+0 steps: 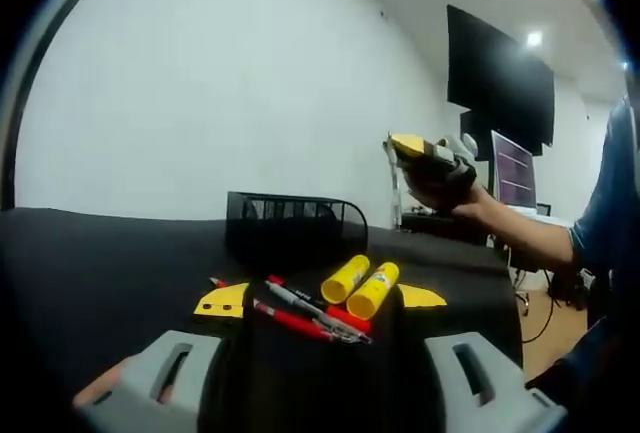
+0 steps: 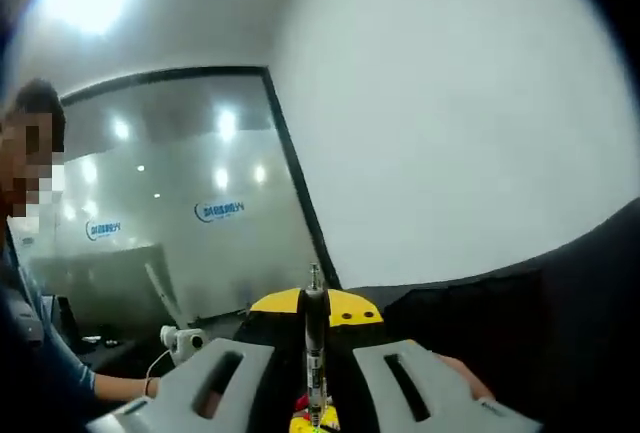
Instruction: Pick up pens and glue sticks and place them into the holder.
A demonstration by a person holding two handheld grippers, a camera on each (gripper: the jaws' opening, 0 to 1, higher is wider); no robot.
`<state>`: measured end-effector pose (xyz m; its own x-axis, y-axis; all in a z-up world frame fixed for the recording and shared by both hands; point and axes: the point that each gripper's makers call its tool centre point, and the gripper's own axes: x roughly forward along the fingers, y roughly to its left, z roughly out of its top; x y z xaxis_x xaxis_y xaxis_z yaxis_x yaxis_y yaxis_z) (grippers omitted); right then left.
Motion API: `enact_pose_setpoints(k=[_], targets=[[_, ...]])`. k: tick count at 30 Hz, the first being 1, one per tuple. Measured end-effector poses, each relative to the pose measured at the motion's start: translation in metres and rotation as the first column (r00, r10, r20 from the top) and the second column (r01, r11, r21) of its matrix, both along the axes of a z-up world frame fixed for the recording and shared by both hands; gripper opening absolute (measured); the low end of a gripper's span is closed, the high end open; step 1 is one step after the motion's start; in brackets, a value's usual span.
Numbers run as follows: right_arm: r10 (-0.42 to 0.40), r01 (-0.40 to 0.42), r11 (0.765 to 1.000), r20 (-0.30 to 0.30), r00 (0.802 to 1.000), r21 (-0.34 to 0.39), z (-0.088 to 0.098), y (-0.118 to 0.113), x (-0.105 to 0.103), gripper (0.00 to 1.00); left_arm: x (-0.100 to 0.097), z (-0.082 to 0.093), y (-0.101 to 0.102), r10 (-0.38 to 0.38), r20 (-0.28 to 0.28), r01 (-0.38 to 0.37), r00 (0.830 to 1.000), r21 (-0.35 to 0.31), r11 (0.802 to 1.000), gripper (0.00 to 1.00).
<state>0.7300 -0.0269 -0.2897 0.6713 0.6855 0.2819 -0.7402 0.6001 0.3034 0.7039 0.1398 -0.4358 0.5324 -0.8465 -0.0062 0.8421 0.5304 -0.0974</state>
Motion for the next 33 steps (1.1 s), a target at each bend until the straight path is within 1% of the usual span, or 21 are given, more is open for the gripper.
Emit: enact_pose_setpoints(k=[1,2,3,4,8,10,12,14,15,16,17,21,22,25,26,33], targets=[[0.004,-0.004,1.000,0.006,1.000,-0.009,0.002,0.002,0.002,0.05,0.000,0.000,0.000,0.001,-0.001,-0.001,1.000,0.002,1.000,0.56],[0.004,-0.003,1.000,0.016,1.000,-0.024,0.007,0.002,0.013,0.05,0.001,-0.001,0.000,0.003,-0.002,-0.003,1.000,0.004,1.000,0.56],[0.002,-0.001,1.000,0.021,1.000,-0.032,0.008,0.004,0.014,0.05,0.001,-0.001,0.000,0.004,-0.004,-0.004,1.000,0.006,1.000,0.56],[0.001,0.000,0.999,0.032,0.999,-0.039,0.008,0.005,0.010,0.05,0.001,-0.002,0.001,0.006,-0.005,-0.006,1.000,0.007,1.000,0.56],[0.000,0.003,0.999,0.056,0.998,-0.049,0.018,0.004,0.026,0.05,0.003,-0.003,0.002,0.012,-0.009,-0.011,1.000,0.010,1.000,0.56],[-0.003,0.006,0.998,0.065,0.998,-0.055,0.021,0.007,0.029,0.05,0.004,-0.003,0.002,0.014,-0.012,-0.014,1.000,0.011,1.000,0.56],[-0.004,0.009,0.998,0.076,0.997,-0.056,0.030,0.007,0.036,0.05,0.004,-0.004,0.002,0.016,-0.014,-0.016,1.000,0.013,1.000,0.56],[0.000,0.005,0.998,0.081,0.997,-0.055,0.034,0.007,0.042,0.05,0.005,-0.005,0.002,0.018,-0.017,-0.018,1.000,0.018,1.000,0.56],[0.004,0.001,0.998,0.084,0.996,-0.055,0.035,0.009,0.041,0.05,0.005,-0.005,0.002,0.019,-0.018,-0.018,1.000,0.020,1.000,0.56],[0.007,-0.002,0.998,0.085,0.996,-0.056,0.035,0.012,0.039,0.05,0.005,-0.006,0.002,0.019,-0.018,-0.019,1.000,0.021,1.000,0.56],[0.008,-0.003,0.998,0.089,0.996,-0.059,0.037,0.013,0.040,0.05,0.005,-0.006,0.002,0.019,-0.018,-0.018,1.000,0.023,1.000,0.56],[0.010,-0.003,0.998,0.101,0.995,-0.068,0.043,0.013,0.055,0.05,0.007,-0.006,0.003,0.018,-0.024,-0.018,1.000,0.019,1.000,0.56],[0.004,0.004,0.997,0.104,0.995,-0.079,0.043,0.013,0.061,0.05,0.007,-0.006,0.003,0.019,-0.025,-0.018,1.000,0.016,1.000,0.56],[-0.007,0.020,0.994,0.123,0.992,-0.110,0.043,0.016,0.064,0.05,0.007,-0.005,0.004,0.021,-0.025,-0.020,0.999,0.009,1.000,0.56],[-0.008,0.023,0.993,0.131,0.991,-0.116,0.043,0.023,0.061,0.05,0.007,-0.005,0.004,0.022,-0.025,-0.021,0.999,0.010,1.000,0.56],[-0.024,0.051,0.985,0.161,0.987,-0.164,0.042,0.034,0.078,0.05,0.008,-0.007,0.003,0.023,-0.032,-0.023,0.999,0.018,1.000,0.56]])
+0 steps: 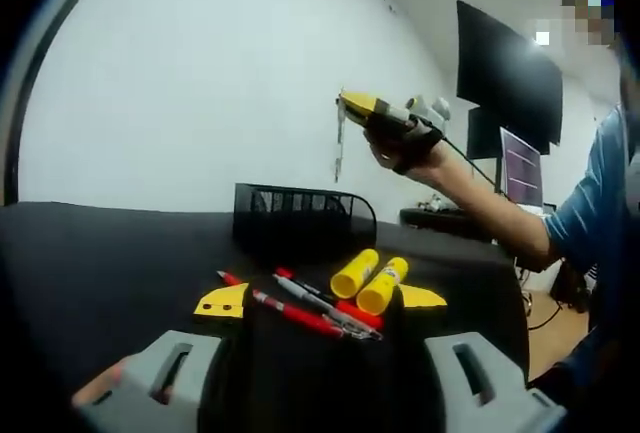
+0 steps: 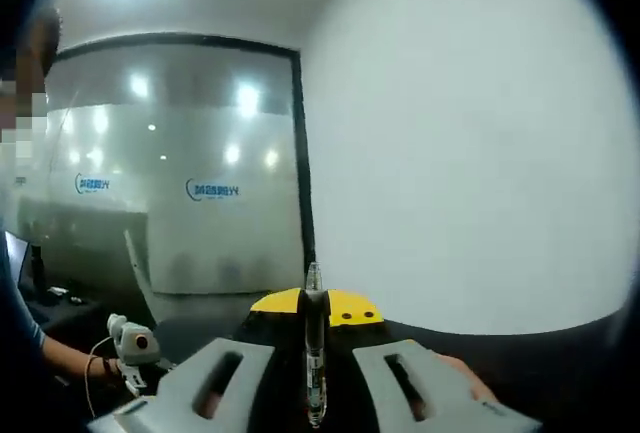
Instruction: Pick up pens and glue sticks and place them into the holder.
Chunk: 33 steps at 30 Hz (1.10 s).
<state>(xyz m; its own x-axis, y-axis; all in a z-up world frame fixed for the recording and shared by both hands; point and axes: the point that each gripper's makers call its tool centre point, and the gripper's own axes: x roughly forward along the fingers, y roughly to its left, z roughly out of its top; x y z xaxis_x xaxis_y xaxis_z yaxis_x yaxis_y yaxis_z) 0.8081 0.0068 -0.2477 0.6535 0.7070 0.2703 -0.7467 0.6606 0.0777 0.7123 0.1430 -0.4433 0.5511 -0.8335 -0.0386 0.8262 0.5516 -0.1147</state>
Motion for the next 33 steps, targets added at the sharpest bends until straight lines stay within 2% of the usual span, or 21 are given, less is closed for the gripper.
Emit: enact_pose_setpoints(k=[7,15,19,21,29,30,33], targets=[[-0.035,0.036,0.999,0.018,0.999,-0.033,0.000,0.002,0.027,0.05,0.003,0.002,0.002,0.007,-0.014,-0.007,1.000,-0.022,1.000,0.55],[-0.114,0.115,0.993,0.013,0.993,-0.038,-0.006,-0.010,0.072,0.05,0.010,0.003,0.008,0.019,-0.032,-0.020,0.999,-0.038,0.999,0.55],[-0.131,0.131,0.991,0.018,0.991,-0.038,-0.012,-0.015,0.078,0.05,0.013,0.003,0.009,0.021,-0.034,-0.023,0.999,-0.039,0.999,0.54],[-0.125,0.126,0.992,0.019,0.992,-0.015,-0.014,-0.017,0.080,0.05,0.014,0.002,0.009,0.019,-0.034,-0.020,0.999,-0.031,0.999,0.54],[-0.128,0.128,0.992,-0.017,0.992,0.001,-0.024,-0.022,0.103,0.05,0.011,0.001,0.005,0.019,-0.031,-0.020,0.999,-0.019,1.000,0.54],[-0.127,0.127,0.992,-0.022,0.992,-0.005,-0.028,-0.022,0.097,0.05,0.012,0.001,0.007,0.021,-0.032,-0.022,0.999,-0.021,1.000,0.54],[-0.128,0.128,0.992,-0.031,0.991,-0.012,-0.033,-0.023,0.094,0.05,0.014,0.002,0.009,0.029,-0.031,-0.030,0.999,-0.027,0.999,0.54]])
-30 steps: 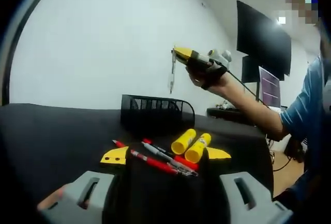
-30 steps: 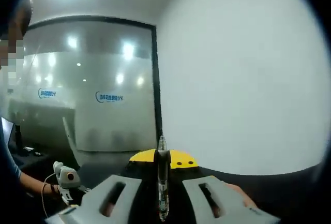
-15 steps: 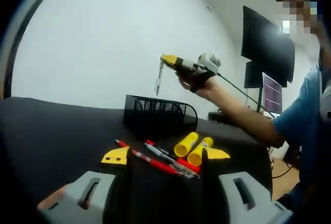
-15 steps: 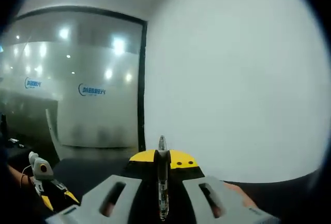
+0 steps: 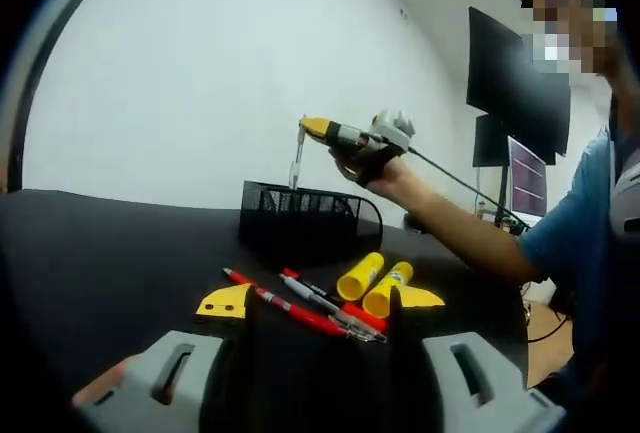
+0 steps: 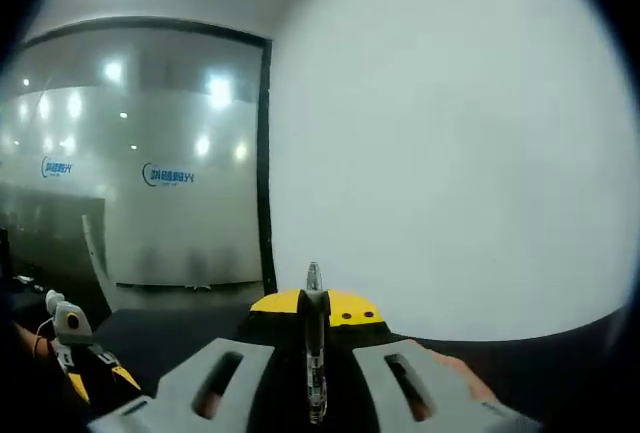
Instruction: Pick up pens and glue sticks and place them into the holder.
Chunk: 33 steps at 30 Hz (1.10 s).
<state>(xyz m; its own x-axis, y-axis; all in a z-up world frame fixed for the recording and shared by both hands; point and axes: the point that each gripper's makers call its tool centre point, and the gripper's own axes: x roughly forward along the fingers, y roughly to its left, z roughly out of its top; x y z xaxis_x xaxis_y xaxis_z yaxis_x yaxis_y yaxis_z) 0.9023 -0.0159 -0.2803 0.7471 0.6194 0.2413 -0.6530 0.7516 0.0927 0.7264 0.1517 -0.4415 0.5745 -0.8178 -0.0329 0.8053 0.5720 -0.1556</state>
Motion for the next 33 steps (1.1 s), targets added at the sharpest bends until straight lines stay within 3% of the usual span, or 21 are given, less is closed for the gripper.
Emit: enact_pose_setpoints(k=[6,7,14,18,25,33], targets=[[0.022,-0.022,1.000,-0.033,0.999,0.011,-0.003,-0.003,0.000,0.05,0.003,-0.001,0.002,0.009,-0.005,-0.009,1.000,0.007,1.000,0.54],[0.035,-0.035,0.999,-0.061,0.998,-0.001,-0.008,-0.001,0.000,0.05,0.003,-0.002,0.003,0.010,-0.005,-0.010,1.000,0.009,1.000,0.54],[0.069,-0.074,0.996,-0.110,0.992,-0.044,-0.016,0.004,-0.005,0.05,0.003,-0.004,0.003,0.015,-0.014,-0.015,1.000,0.022,1.000,0.54],[0.080,-0.103,0.982,-0.145,0.986,-0.160,-0.032,0.009,-0.011,0.05,0.003,-0.004,0.003,0.019,-0.016,-0.019,1.000,0.021,1.000,0.54],[0.078,-0.120,0.959,-0.168,0.983,-0.258,-0.040,0.007,-0.013,0.05,-0.001,-0.006,-0.002,0.021,-0.018,-0.021,1.000,0.027,0.999,0.53],[0.068,-0.125,0.951,-0.200,0.977,-0.283,-0.048,0.007,-0.016,0.05,0.002,-0.007,0.000,0.026,-0.021,-0.025,0.999,0.031,0.999,0.53]])
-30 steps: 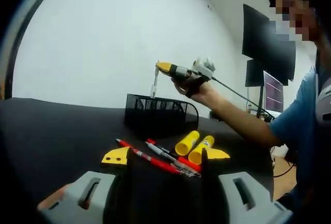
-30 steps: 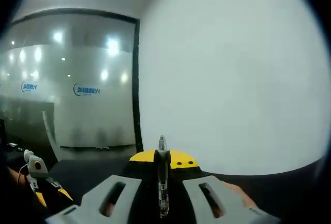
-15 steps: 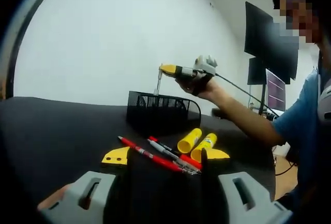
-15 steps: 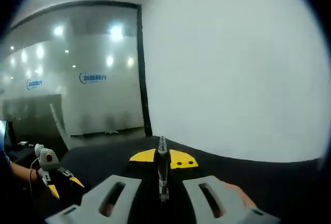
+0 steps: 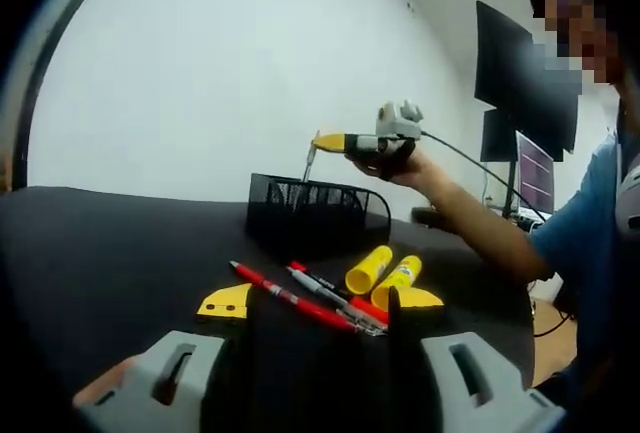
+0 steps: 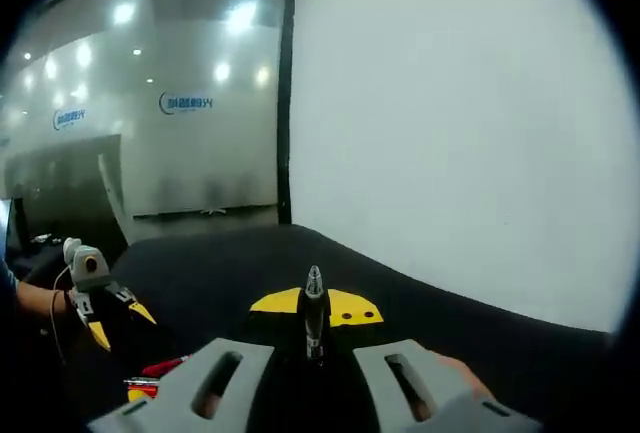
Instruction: Pick up pens and glue sticks and place them into the holder.
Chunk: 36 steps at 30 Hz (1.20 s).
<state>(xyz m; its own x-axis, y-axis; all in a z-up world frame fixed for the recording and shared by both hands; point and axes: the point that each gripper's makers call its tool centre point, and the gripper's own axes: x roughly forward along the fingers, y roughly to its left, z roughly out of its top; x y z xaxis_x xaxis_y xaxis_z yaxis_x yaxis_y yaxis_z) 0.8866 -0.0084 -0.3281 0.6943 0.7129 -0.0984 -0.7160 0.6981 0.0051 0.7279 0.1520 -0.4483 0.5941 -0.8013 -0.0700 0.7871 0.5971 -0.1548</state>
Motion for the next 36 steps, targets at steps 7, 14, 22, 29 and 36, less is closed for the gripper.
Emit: enact_pose_setpoints(k=[7,14,22,29,36], targets=[[-0.019,0.018,0.999,-0.023,1.000,-0.040,-0.009,-0.004,0.005,0.05,-0.002,-0.001,-0.003,0.002,-0.002,-0.002,1.000,0.005,1.000,0.53],[-0.012,0.012,1.000,-0.007,1.000,0.015,0.003,-0.001,0.002,0.06,0.000,-0.001,-0.001,0.004,-0.002,-0.004,1.000,0.003,1.000,0.53],[-0.016,0.016,1.000,0.000,1.000,0.021,0.005,-0.004,-0.001,0.06,0.003,-0.001,0.002,0.005,-0.002,-0.005,1.000,0.004,1.000,0.52],[-0.001,0.001,1.000,0.013,1.000,-0.004,0.008,0.000,-0.011,0.06,0.003,-0.001,0.001,0.023,-0.011,-0.023,1.000,-0.002,1.000,0.52],[0.000,-0.004,0.998,0.056,0.998,0.067,0.030,-0.004,-0.012,0.15,0.024,-0.001,0.013,0.175,-0.080,-0.175,0.981,-0.003,0.985,0.40]])
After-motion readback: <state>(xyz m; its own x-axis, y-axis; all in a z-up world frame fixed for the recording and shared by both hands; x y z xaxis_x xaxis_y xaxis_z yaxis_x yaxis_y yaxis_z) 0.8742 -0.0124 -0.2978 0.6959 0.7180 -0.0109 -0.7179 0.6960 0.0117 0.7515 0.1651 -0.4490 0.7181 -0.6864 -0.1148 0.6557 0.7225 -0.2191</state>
